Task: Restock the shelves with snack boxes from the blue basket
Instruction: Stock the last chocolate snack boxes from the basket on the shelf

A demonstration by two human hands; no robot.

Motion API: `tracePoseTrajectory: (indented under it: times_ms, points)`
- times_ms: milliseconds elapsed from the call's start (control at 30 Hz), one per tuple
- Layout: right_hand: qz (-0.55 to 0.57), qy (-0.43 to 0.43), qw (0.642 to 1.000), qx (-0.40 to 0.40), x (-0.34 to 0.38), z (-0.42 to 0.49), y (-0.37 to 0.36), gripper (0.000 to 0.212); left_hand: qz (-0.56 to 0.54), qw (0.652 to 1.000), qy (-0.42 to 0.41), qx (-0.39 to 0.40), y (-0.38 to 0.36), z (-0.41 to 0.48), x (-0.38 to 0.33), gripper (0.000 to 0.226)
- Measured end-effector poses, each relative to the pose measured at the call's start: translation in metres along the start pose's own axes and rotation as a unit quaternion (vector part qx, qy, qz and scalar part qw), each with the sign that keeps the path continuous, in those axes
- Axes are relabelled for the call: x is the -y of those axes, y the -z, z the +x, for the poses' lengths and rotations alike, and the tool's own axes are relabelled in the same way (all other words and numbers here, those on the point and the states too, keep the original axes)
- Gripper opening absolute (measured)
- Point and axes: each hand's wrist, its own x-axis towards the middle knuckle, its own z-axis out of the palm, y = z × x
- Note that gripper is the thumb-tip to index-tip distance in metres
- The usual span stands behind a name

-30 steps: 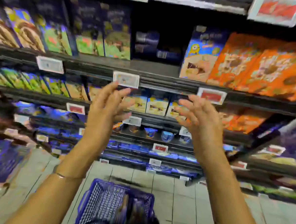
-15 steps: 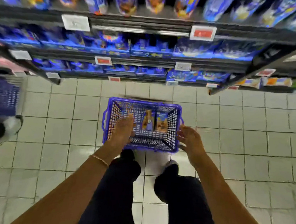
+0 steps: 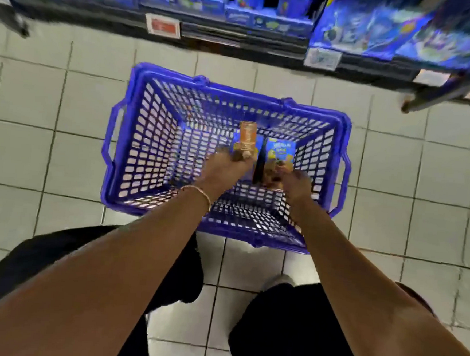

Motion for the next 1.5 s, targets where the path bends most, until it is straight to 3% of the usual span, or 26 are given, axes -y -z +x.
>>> tracePoseTrajectory:
  times_ms: [67, 100, 267, 367, 500, 600, 667, 800, 933, 1067, 1233, 1300, 1367, 1500]
  points:
    - [-0.061, 0.05, 0.997, -0.017, -0.017, 0.032, -0.017, 0.021, 0.025, 0.999, -0.032, -0.006, -0.02, 0.027, 0.011, 0.073]
    - [-0.085, 0.068, 0.993, -0.035, -0.024, 0.045, -0.024, 0.026, 0.033, 0.999, -0.035, -0.015, -0.03, 0.038, 0.015, 0.08]
    - [-0.22, 0.155, 0.953, -0.141, -0.053, 0.073, -0.056, 0.068, 0.095, 0.981, -0.095, -0.143, -0.068, 0.058, 0.037, 0.064]
    - [-0.25, 0.148, 0.944, -0.156, -0.062, 0.077, -0.063, 0.083, 0.122, 0.965, -0.144, -0.183, -0.086, 0.064, 0.039, 0.063]
    - [-0.245, 0.142, 0.95, -0.132, -0.065, 0.084, -0.063, 0.076, 0.03, 0.988, -0.108, -0.106, -0.09, 0.073, 0.04, 0.087]
    - [-0.241, 0.151, 0.951, -0.124, -0.066, 0.085, -0.056, 0.073, 0.052, 0.992, -0.089, -0.073, -0.085, 0.076, 0.04, 0.097]
    - [-0.234, 0.153, 0.953, -0.118, -0.066, 0.084, -0.052, 0.071, 0.089, 0.988, -0.075, -0.106, -0.079, 0.074, 0.038, 0.109]
    - [-0.207, 0.139, 0.963, -0.105, -0.065, 0.089, -0.05, 0.073, 0.256, 0.937, -0.067, -0.229, -0.074, 0.076, 0.048, 0.114]
    - [-0.186, 0.135, 0.968, -0.105, -0.067, 0.097, -0.052, 0.075, 0.228, 0.933, -0.105, -0.256, -0.077, 0.09, 0.06, 0.098]
    - [-0.141, 0.111, 0.981, -0.071, -0.068, 0.107, -0.05, 0.07, 0.073, 0.976, -0.058, -0.198, -0.065, 0.108, 0.066, 0.103]
    - [-0.189, 0.064, 0.979, -0.032, -0.065, 0.113, -0.054, 0.084, -0.084, 0.996, 0.013, -0.019, -0.046, 0.119, 0.08, 0.09]
    - [-0.19, 0.07, 0.979, -0.033, -0.066, 0.113, -0.057, 0.078, -0.103, 0.994, 0.032, 0.031, -0.046, 0.12, 0.086, 0.084]
    - [-0.166, 0.064, 0.984, -0.018, -0.068, 0.112, -0.058, 0.073, -0.093, 0.992, 0.054, 0.063, -0.048, 0.121, 0.088, 0.093]
    - [-0.06, -0.009, 0.998, 0.006, -0.066, 0.113, -0.055, 0.07, -0.073, 0.993, 0.065, 0.071, -0.051, 0.117, 0.083, 0.101]
